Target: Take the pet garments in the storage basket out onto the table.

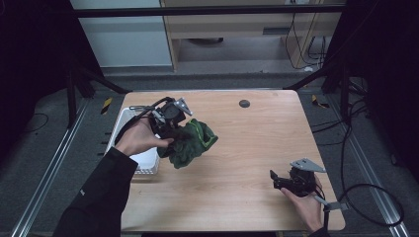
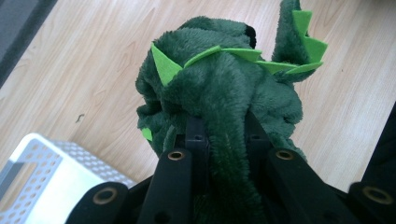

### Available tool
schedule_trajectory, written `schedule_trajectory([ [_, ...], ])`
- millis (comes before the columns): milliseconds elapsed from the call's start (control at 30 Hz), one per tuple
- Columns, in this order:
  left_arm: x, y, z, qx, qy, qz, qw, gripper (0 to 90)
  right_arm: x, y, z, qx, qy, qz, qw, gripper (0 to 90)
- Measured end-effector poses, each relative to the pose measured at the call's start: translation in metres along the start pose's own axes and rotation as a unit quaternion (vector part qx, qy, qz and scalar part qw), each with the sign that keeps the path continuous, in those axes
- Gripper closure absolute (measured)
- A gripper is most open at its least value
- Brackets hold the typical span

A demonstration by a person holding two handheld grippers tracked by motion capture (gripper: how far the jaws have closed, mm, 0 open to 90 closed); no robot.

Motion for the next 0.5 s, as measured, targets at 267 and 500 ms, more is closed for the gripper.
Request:
schedule_trajectory([
  [267,-0.014,-0.015,-0.006,0.015,-0.012,0.002,0.9998,77.2,-0.001,0.001,-0.002,0.006,-0.004,-0.005,1.0,10.7],
  [500,-0.025,-0.03,-0.011,0.026,-0.022,0.008,0.9994,77.2,-0.001,0.002,-0.003,0.014,-0.005,-0.009,0.9999,10.5],
])
Point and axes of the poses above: each handheld gripper's, and its own axes: y roughly backward along the jaws, x roughly out of its underside, z roughly to its left, the point moved 2 cm from there along -y, roughly forward along the jaws, and after that the axes turned 2 degrees about -x, right-handed, at the moved point
